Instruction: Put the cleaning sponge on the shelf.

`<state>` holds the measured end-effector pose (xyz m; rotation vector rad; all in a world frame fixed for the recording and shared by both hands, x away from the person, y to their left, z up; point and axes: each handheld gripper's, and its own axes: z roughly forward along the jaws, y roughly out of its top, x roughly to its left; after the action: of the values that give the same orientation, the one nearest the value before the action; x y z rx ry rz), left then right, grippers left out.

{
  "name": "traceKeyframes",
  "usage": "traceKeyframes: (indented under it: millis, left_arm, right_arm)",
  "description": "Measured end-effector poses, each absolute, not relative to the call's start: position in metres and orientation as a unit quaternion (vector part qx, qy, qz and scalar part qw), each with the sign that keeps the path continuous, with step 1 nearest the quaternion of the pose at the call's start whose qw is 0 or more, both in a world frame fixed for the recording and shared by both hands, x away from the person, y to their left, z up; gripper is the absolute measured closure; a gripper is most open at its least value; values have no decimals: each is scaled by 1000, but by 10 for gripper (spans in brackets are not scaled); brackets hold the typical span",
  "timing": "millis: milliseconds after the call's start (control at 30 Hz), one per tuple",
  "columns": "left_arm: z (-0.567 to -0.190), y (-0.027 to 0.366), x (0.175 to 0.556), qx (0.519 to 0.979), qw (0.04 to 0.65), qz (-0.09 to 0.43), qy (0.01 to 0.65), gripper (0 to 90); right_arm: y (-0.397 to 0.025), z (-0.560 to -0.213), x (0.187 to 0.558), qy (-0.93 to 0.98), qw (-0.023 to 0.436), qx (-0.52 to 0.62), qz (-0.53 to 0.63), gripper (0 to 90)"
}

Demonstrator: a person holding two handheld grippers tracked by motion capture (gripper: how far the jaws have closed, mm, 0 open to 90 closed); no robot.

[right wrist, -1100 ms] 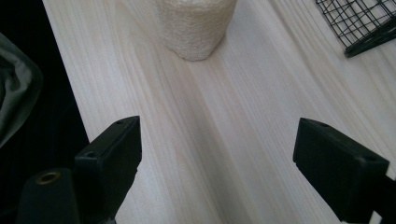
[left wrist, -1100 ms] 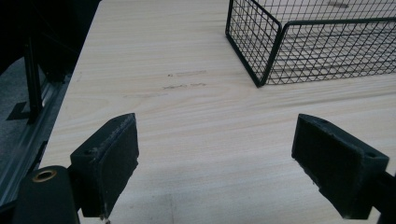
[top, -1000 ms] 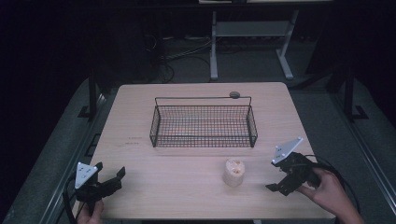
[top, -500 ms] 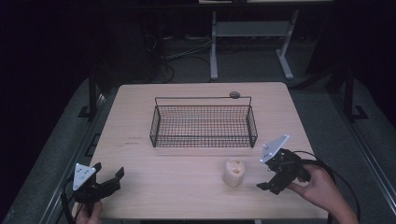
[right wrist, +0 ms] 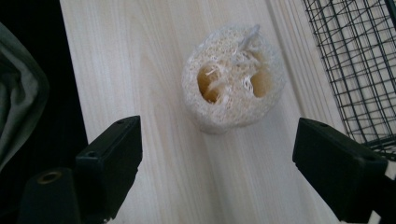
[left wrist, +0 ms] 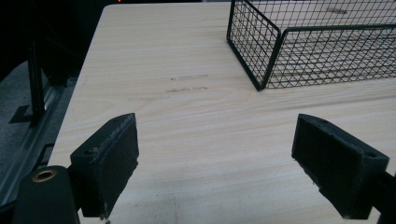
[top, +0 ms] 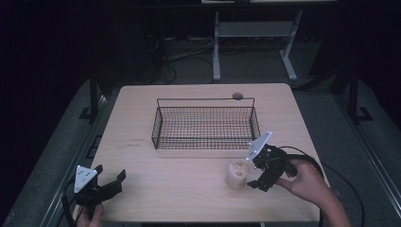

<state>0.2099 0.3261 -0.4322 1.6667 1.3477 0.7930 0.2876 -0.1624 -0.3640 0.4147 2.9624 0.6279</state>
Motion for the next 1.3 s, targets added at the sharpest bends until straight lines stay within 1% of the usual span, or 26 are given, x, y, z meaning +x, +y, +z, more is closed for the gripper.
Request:
traceKeyframes:
  millis: [300,567,633,667,867,1067,1167,1300]
  left_arm:
    - [-432,325,211,667,416,312,533,138]
    - [-432,326,211,666,417,312,535,138]
    - [-432,326,210,662,422,309,537,138]
    - [-430,326,209,656,430,310,538,138]
    - [-431,327,209,655,427,314,539,138]
    - [-429,325,207,654,433,306,540,138]
    - [-427,324,206,656,433,310,534,138]
    - [-427,325,206,656,432,312,534,138]
  right_arm:
    - [-142,-367,294,975,47,115,184,154]
    - [-132,-372,302,977,40,113,176,159]
    - [-130,-373,304,978,37,115,172,174]
    - [-128,-374,307,979,30,116,168,205]
    - [-125,-379,312,980,27,119,159,207]
    - [-120,-383,315,981,21,122,151,227]
    - [-119,-385,317,982,15,120,147,270]
    - [-117,-385,318,982,15,121,145,277]
